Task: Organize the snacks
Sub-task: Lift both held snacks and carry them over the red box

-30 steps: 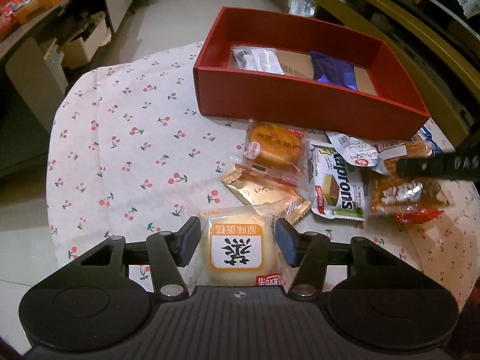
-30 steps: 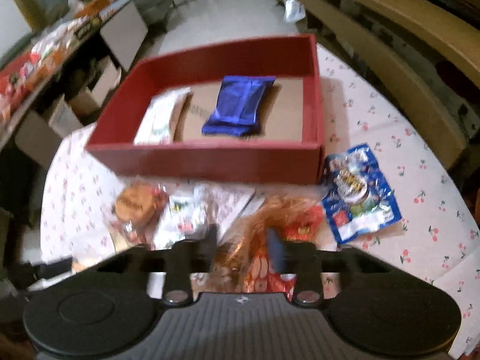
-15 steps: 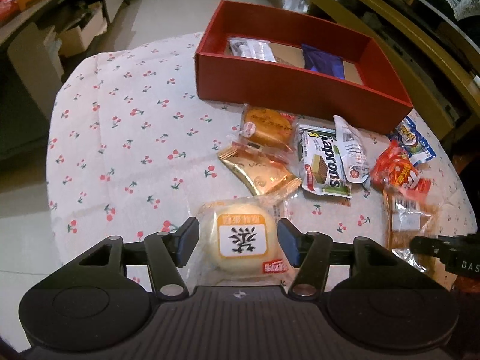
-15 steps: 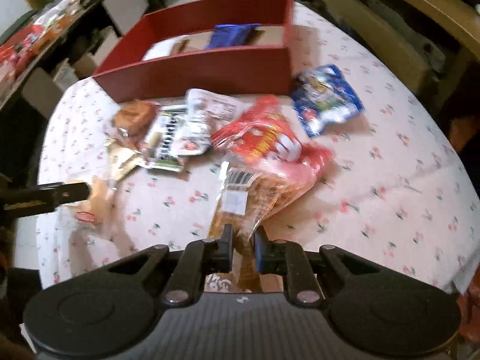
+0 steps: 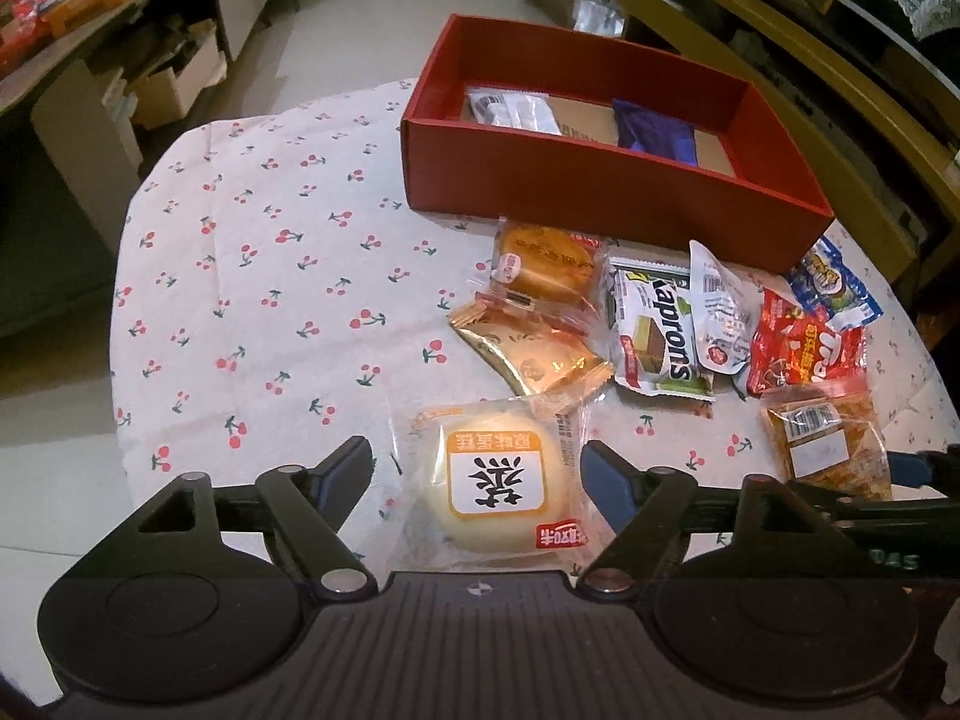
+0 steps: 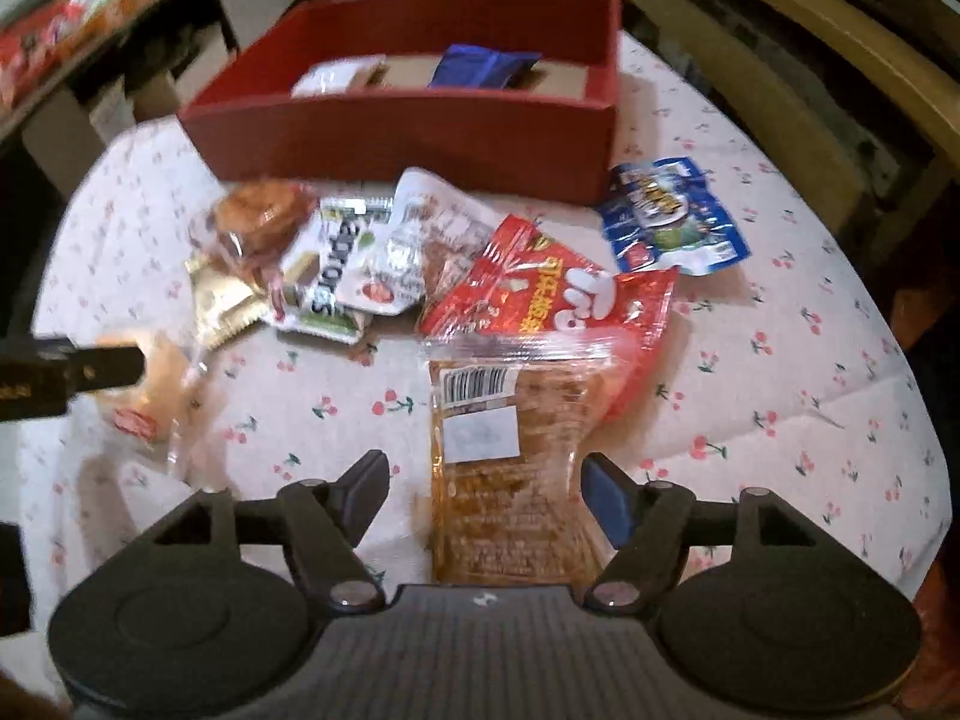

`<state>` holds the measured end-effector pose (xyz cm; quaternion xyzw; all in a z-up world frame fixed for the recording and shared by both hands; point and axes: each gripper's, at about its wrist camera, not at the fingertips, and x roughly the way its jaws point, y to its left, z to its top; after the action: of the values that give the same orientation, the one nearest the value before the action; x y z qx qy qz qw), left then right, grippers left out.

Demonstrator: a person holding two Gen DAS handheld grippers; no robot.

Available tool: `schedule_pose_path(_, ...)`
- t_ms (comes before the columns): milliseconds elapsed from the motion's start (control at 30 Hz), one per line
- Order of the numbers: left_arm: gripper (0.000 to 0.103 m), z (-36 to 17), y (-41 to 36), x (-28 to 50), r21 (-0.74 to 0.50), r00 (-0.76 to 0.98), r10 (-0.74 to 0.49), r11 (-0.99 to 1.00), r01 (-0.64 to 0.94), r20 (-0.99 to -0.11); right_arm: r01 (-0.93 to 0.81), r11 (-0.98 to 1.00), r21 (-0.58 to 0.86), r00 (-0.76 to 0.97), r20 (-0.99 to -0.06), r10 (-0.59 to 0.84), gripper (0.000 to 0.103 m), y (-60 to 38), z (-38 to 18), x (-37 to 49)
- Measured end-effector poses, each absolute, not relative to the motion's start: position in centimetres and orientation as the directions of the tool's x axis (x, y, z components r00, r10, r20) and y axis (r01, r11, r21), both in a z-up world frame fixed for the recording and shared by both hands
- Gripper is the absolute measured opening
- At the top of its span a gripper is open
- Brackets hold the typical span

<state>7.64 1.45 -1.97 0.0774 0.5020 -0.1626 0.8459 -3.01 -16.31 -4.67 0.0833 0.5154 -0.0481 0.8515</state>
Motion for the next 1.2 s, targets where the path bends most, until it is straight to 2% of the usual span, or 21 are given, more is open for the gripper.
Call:
schedule_pose_path(67, 0.084, -2.2, 1.2, 7.7, -0.024, 0.441, -0.192, 0.933, 0.359, -0.877, 0.161, 0.986, 0.036, 0.439, -0.898, -0.039, 0.075, -16.1, -5.4, -2.6)
schedule_pose_path(200, 0.087, -3.4, -0.1, 8.1, 0.017, 0.426, -0.159, 0.925, 0.38, -0.89, 0.141, 0.989, 0.05, 0.444, -0.896, -0.018, 0.061, -16.4, -6.0, -3.0)
schedule_pose_path(267, 0.088, -4.4, -0.6, 8.2, 0.053, 0.416, -0.122, 0.922, 0.385, -0.901, 0.138, 0.989, 0.046, 0.455, -0.89, -0.022, 0.051, -16.4, -5.8, -3.2)
schedule_pose_path(300, 0.088, -4.8, -0.6, 8.4, 0.043, 0.403, -0.125, 0.923, 0.383, -0.907, 0.14, 0.989, 0.051, 0.459, -0.888, -0.02, 0.049, -16.5, -5.7, -3.3)
schedule_pose_path(433, 0.081, -5.1, 0.0, 8.6, 0.003, 0.366, -0.135, 0.936, 0.353, -0.921, 0.136, 0.989, 0.064, 0.48, -0.877, -0.009, 0.038, -16.6, -5.0, -3.8)
schedule_pose_path(567, 0.077, -4.6, 0.2, 8.2, 0.006, 0.375, -0.133, 0.938, 0.347, -0.917, 0.132, 0.986, 0.105, 0.502, -0.864, 0.025, 0.031, -17.0, -4.3, -4.1)
schedule_pose_path(867, 0.074, -2.9, 0.4, 6.1, -0.051, 0.386, -0.178, 0.947, 0.318, -0.905, 0.123, 0.973, 0.196, 0.555, -0.826, 0.096, 0.029, -17.8, -2.9, -5.2)
schedule_pose_path(1200, 0.074, 0.3, -1.3, 5.3, -0.022, 0.437, -0.191, 0.931, 0.364, -0.879, 0.113, 0.944, 0.311, 0.666, -0.729, 0.161, 0.029, -18.4, 1.1, -5.3)
